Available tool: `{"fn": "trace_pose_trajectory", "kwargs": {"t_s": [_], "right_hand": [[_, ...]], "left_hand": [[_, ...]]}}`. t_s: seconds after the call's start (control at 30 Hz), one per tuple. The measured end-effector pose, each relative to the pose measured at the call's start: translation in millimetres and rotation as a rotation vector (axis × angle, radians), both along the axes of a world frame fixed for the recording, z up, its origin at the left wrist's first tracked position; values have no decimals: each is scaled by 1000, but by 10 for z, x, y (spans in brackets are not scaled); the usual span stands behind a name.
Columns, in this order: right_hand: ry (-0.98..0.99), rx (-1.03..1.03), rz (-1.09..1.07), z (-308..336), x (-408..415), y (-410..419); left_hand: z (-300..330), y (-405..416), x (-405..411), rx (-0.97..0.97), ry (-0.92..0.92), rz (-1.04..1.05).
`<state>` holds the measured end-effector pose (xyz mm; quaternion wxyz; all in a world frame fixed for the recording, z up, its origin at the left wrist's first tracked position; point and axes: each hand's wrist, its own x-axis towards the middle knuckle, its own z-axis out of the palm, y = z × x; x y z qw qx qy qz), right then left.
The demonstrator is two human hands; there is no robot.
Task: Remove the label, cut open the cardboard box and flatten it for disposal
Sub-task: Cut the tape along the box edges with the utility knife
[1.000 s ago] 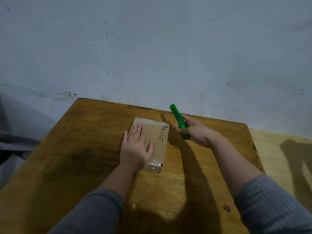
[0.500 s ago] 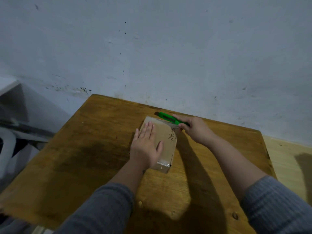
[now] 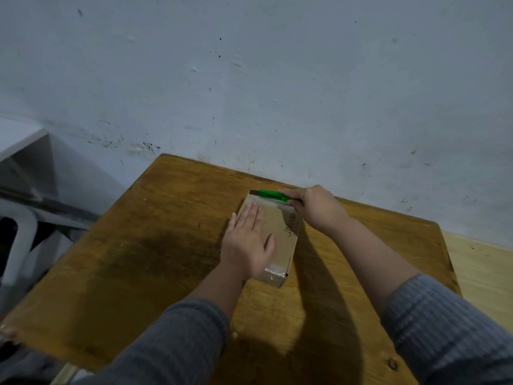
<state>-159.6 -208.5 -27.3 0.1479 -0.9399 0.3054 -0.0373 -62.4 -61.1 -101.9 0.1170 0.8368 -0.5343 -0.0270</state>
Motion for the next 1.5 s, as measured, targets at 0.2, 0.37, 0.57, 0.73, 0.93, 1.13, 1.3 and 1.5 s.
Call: {"fn": "trace_pose_trajectory", "kwargs": {"t_s": [0.2, 0.37, 0.57, 0.73, 0.93, 1.13, 1.3, 1.5], "right_hand": [[98, -150, 11, 34, 71, 22], [95, -197, 4, 19, 37, 18], [102, -235, -11, 18, 0, 20], [109, -247, -12, -2, 15, 51], [127, -223, -10, 6, -140, 39], [177, -276, -54, 132, -291, 53], [203, -291, -98, 104, -442, -19], [217, -280, -125, 131, -569, -22]], "left_hand": [[-27, -7, 4, -2, -8, 6], [-14, -8, 4, 20, 0, 6], [-2, -6, 1, 36, 4, 11], [5, -22, 4, 58, 6, 16], [38, -26, -11, 91, 27, 22], [49, -29, -17, 122, 32, 30], [57, -28, -17, 130, 23, 23], [73, -19, -14, 144, 24, 15]]}}
